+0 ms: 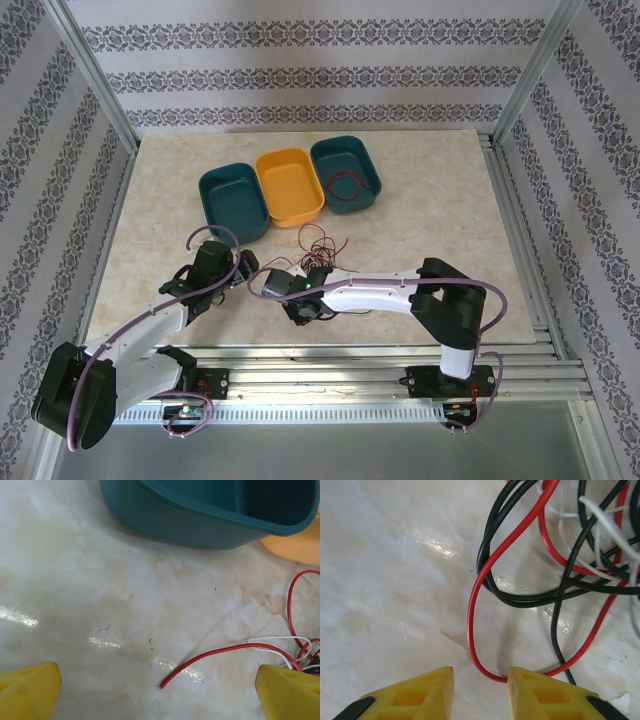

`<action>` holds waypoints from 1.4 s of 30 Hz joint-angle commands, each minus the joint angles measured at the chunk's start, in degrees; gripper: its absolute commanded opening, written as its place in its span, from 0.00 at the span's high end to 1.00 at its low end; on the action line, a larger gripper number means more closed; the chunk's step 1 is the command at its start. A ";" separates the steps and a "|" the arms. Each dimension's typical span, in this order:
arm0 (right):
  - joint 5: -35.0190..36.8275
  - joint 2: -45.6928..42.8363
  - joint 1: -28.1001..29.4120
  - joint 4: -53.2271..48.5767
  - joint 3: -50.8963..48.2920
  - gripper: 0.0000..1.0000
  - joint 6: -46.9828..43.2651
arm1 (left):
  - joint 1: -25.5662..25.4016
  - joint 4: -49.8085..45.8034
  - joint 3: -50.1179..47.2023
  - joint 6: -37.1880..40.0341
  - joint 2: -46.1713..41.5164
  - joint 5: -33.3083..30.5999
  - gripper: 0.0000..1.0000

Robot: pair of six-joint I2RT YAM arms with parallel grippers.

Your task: Untangle the cables

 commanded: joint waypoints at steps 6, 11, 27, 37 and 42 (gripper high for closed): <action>-1.36 2.98 -0.16 -0.12 1.85 0.67 -1.17 | 0.65 -0.89 -1.78 -0.99 -0.78 -0.15 0.01; -1.86 3.95 -0.15 0.51 1.44 0.73 -0.89 | 0.65 -0.50 -2.27 -1.11 -0.99 0.04 0.01; -0.27 -1.24 -0.57 0.33 2.88 1.00 0.42 | 0.61 0.69 -3.24 0.05 -2.06 1.64 0.01; 1.75 -9.65 -0.85 -1.13 4.16 1.00 -0.22 | 0.67 4.20 -2.51 2.81 -1.55 5.62 0.01; 1.63 -13.73 -1.65 -1.27 4.14 1.00 -0.70 | 0.62 5.36 -1.43 4.87 -0.80 7.89 0.01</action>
